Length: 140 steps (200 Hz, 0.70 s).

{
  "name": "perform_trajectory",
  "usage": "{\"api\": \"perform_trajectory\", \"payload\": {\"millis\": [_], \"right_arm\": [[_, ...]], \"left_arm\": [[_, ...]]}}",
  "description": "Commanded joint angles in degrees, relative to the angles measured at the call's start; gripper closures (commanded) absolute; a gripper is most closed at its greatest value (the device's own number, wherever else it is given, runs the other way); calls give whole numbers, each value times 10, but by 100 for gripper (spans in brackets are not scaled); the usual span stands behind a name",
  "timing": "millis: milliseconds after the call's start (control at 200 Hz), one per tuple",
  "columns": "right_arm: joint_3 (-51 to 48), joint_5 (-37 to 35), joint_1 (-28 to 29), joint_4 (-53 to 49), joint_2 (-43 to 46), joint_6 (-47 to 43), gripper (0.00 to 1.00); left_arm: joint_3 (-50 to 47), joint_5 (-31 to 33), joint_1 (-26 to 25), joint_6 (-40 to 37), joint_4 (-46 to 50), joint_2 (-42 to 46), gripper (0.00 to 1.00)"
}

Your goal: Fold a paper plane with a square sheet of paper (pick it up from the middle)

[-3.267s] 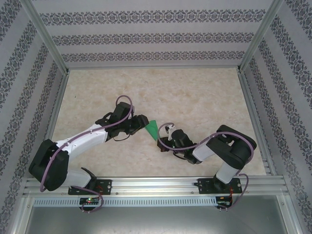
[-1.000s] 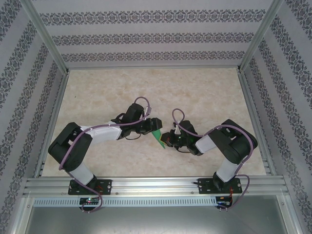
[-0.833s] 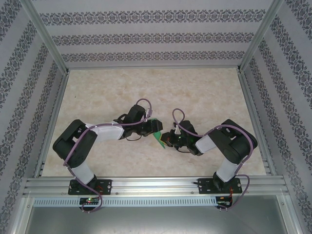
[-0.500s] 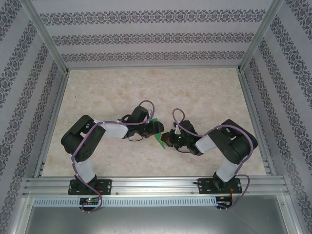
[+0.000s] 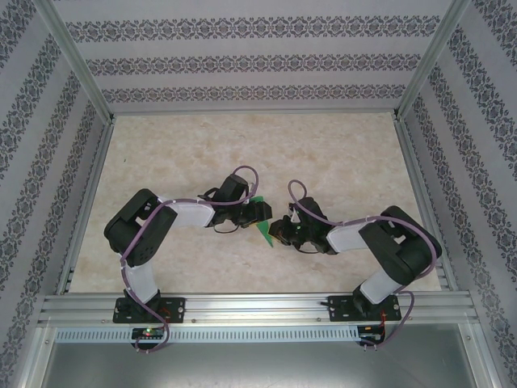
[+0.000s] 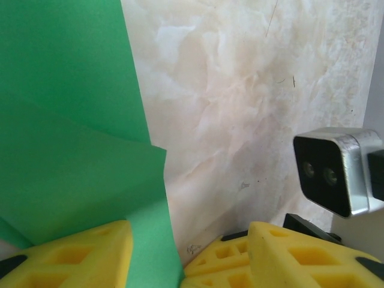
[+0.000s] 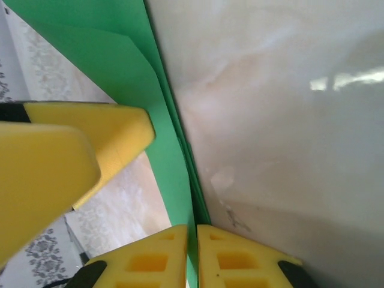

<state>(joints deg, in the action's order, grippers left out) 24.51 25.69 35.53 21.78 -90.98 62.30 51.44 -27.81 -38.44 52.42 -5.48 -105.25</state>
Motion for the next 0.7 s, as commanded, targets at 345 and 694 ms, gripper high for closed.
{"api": "perform_trajectory", "payload": {"millis": [345, 694], "right_arm": [[38, -68, 8, -240, 92, -89, 89], [56, 25, 3, -148, 131, -69, 100]], "left_arm": [[10, 20, -5, -20, 50, -27, 46], [17, 17, -6, -23, 64, -29, 46]]}}
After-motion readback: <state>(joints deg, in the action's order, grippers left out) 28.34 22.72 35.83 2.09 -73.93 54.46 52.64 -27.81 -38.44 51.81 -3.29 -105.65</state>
